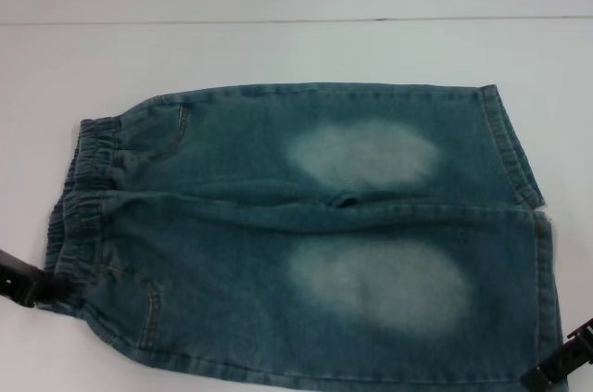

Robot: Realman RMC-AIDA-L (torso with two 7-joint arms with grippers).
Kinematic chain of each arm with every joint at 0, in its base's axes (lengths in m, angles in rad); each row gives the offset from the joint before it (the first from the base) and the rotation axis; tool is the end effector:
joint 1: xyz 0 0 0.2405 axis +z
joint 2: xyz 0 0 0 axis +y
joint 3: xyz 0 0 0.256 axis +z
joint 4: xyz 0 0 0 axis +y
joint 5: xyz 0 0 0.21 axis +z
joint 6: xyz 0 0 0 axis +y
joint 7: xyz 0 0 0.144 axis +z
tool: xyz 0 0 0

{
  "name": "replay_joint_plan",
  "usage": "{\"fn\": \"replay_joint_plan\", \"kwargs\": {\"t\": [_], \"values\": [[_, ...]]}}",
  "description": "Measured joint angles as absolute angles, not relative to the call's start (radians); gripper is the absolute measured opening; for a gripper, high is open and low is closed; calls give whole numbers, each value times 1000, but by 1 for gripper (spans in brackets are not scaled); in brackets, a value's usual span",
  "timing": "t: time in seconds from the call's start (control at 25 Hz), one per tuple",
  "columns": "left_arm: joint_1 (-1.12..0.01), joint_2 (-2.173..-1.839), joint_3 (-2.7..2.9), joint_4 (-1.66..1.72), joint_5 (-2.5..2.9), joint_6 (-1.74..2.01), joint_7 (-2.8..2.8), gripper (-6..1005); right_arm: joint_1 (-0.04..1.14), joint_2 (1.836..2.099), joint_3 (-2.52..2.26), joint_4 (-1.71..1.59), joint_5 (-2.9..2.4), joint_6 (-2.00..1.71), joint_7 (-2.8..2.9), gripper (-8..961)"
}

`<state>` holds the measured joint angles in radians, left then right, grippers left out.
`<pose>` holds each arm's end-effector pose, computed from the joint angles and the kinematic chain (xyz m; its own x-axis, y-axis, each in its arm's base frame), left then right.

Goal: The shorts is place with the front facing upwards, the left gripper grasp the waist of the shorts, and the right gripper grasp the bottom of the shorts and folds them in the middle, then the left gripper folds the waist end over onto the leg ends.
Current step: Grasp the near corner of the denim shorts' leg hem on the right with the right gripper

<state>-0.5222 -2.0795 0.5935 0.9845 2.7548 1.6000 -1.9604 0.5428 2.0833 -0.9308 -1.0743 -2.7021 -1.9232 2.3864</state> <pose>-0.3357 0.3081 0.0505 0.5780 0.8158 -0.0208 0.7633 -0.5495 -0.3396 0.2776 0.2850 0.0276 0.3717 -0.8745 0.3117 -0.8810 -0.4381 -0.1786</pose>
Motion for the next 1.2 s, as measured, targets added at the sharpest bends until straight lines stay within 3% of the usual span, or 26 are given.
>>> {"fn": "replay_joint_plan", "kwargs": {"t": [0.16, 0.48, 0.72, 1.2], "values": [[-523, -2079, 593, 982, 2755, 1599, -1960, 58, 548, 2082, -936, -1060, -2701, -1935, 2381, 897], [-523, -2079, 594, 982, 2755, 1600, -1960, 58, 555, 2078, -937, -1054, -2703, -1952, 2377, 680], [-520, -2081, 593, 982, 2756, 1600, -1960, 58, 555, 2071, -940, -1062, -2709, -1974, 2376, 574], [-515, -2086, 594, 982, 2755, 1600, -1960, 58, 556, 2074, -939, -1069, -2761, -1964, 2369, 587]]}}
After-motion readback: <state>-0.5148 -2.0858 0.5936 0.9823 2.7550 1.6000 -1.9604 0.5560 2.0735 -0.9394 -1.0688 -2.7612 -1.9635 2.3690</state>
